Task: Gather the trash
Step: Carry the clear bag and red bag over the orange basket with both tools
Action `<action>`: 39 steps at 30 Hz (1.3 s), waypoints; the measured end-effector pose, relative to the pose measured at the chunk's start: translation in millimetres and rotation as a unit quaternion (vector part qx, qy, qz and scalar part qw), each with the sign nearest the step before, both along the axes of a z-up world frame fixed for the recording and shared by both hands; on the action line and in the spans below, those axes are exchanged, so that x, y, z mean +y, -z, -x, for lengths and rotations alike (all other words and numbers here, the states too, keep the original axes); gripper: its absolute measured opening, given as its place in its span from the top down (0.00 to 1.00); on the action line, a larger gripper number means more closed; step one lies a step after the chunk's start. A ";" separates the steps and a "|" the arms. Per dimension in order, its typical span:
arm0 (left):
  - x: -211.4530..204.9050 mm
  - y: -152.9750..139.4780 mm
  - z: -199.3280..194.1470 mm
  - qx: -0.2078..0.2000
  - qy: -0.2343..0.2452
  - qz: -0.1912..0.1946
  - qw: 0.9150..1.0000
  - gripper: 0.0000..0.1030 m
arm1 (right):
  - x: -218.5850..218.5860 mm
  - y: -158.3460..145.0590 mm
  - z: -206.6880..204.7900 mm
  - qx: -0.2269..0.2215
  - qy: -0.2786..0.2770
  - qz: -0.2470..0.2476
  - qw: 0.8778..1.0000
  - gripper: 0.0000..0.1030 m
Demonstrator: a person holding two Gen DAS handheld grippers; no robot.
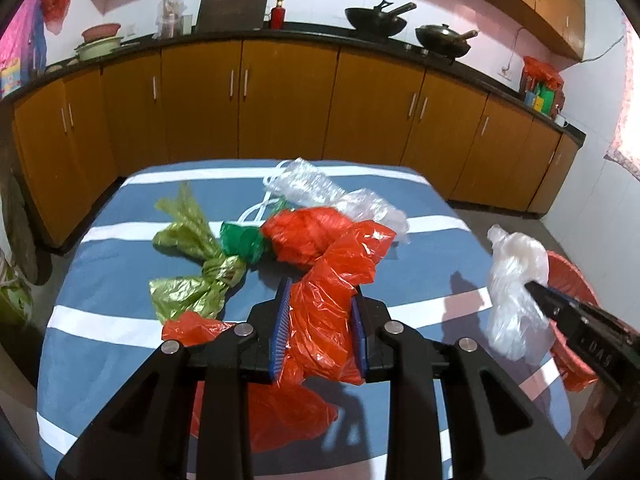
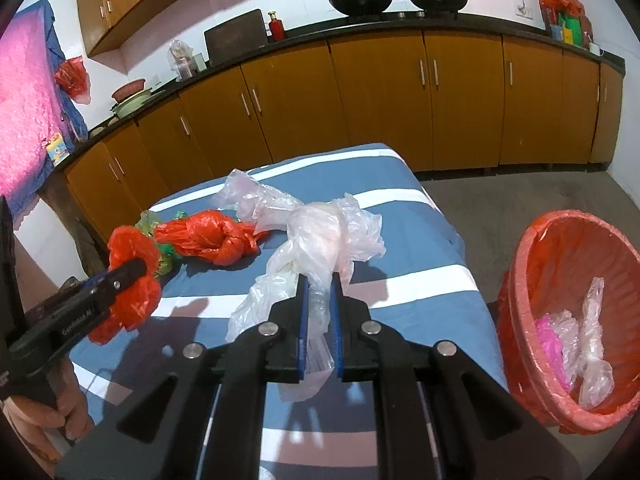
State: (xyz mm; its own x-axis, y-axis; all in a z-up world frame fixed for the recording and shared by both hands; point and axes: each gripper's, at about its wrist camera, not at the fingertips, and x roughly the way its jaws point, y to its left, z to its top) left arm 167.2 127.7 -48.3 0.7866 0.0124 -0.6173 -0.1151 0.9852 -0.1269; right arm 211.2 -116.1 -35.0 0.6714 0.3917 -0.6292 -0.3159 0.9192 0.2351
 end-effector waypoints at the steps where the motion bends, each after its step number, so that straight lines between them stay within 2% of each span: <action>1: -2.2 -1.5 -1.0 -0.002 0.002 -0.001 1.000 0.73 | -1.0 -1.4 2.0 -0.002 0.000 0.001 1.000 0.89; 14: -40.6 -12.2 -4.0 -0.009 0.021 -0.014 1.000 0.73 | -18.6 -20.9 28.6 -0.048 0.006 0.035 0.998 0.89; 39: -92.5 -22.2 -16.6 -0.008 0.048 -0.036 0.998 0.73 | -58.7 -25.9 32.1 -0.055 0.044 0.028 0.997 0.89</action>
State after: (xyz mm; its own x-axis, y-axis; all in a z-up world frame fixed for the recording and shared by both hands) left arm 183.8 35.2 -26.1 0.7965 -0.0197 -0.6044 -0.0183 0.9982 -0.0566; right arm 179.1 -174.8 -9.1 0.7673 0.2952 -0.5693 -0.2554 0.9550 0.1509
